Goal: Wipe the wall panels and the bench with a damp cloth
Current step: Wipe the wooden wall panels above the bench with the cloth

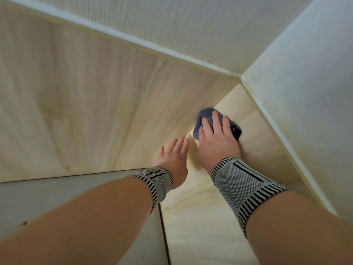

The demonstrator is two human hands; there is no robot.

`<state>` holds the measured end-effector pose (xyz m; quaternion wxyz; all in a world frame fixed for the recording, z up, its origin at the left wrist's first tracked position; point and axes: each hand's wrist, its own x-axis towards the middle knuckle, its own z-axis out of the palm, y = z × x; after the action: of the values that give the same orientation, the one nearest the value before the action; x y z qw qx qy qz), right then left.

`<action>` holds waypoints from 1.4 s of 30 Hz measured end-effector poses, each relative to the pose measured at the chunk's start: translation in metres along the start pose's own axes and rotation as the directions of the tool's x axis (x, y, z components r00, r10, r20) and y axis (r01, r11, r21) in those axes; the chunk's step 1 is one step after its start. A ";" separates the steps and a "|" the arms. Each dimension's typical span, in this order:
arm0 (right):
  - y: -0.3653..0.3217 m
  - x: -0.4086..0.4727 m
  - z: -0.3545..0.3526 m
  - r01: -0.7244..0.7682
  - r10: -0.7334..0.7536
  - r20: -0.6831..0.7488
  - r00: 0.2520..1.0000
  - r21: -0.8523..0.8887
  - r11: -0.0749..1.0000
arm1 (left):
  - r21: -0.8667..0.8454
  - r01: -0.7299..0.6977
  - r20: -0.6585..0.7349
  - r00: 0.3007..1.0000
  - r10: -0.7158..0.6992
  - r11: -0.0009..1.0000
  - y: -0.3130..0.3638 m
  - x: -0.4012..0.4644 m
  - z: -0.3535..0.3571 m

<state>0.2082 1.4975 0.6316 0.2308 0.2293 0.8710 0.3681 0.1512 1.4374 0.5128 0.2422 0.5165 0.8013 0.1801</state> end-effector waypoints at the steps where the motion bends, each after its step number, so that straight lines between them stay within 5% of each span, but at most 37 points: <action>1: -0.008 0.003 0.006 0.017 -0.017 0.010 1.000 0.003 1.000 | 0.024 0.019 0.031 0.999 -0.020 1.000 -0.010 -0.001 0.011; 17: -0.152 0.068 0.128 0.237 -0.235 0.220 0.947 0.016 0.971 | 0.165 0.207 0.361 0.897 -0.255 0.964 -0.152 0.011 0.174; 29: -0.237 0.117 0.197 0.452 -0.415 0.381 0.826 -0.011 0.892 | 0.265 0.194 0.425 0.856 -0.295 0.945 -0.170 0.031 0.204; 31: -0.242 0.101 0.197 0.509 -0.453 0.444 0.773 -0.008 0.861 | 0.260 0.185 0.427 0.858 -0.284 0.948 -0.170 0.029 0.203; 36: -0.239 0.055 0.190 0.687 -0.579 0.640 0.505 0.108 0.719 | 0.265 0.185 0.424 0.859 -0.287 0.946 -0.171 0.028 0.203; 38: -0.236 0.063 0.186 0.661 -0.556 0.635 0.536 0.094 0.745 | 0.263 0.181 0.425 0.860 -0.282 0.948 -0.170 0.027 0.203; 42: -0.235 0.100 0.184 0.571 -0.512 0.477 0.714 0.025 0.820 | 0.274 0.175 0.427 0.859 -0.283 0.946 -0.171 0.028 0.205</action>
<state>0.1802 1.5065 0.3176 0.5431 0.0298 0.7938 0.2720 0.1328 1.4025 0.2475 0.3847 0.4689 0.7919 -0.0701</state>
